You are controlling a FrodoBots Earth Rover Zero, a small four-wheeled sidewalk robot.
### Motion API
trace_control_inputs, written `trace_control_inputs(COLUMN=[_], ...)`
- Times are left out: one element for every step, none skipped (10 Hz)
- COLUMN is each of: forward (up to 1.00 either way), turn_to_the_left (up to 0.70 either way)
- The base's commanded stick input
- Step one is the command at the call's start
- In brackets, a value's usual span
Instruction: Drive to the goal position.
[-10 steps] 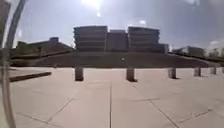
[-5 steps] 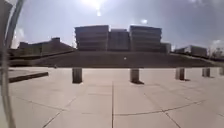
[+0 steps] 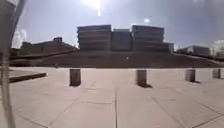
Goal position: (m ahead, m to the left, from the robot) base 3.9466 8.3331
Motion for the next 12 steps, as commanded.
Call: trace_control_inputs(forward=[0.85, 0.85, 0.85, 0.85, 0.85, 0.85, 0.85, 0.85, 0.85, 0.85, 0.85, 0.85], turn_to_the_left=[0.00, 0.00, 0.00, 0.00, 0.00, 0.00, 0.00, 0.00, 0.00, 0.00, 0.00, 0.00])
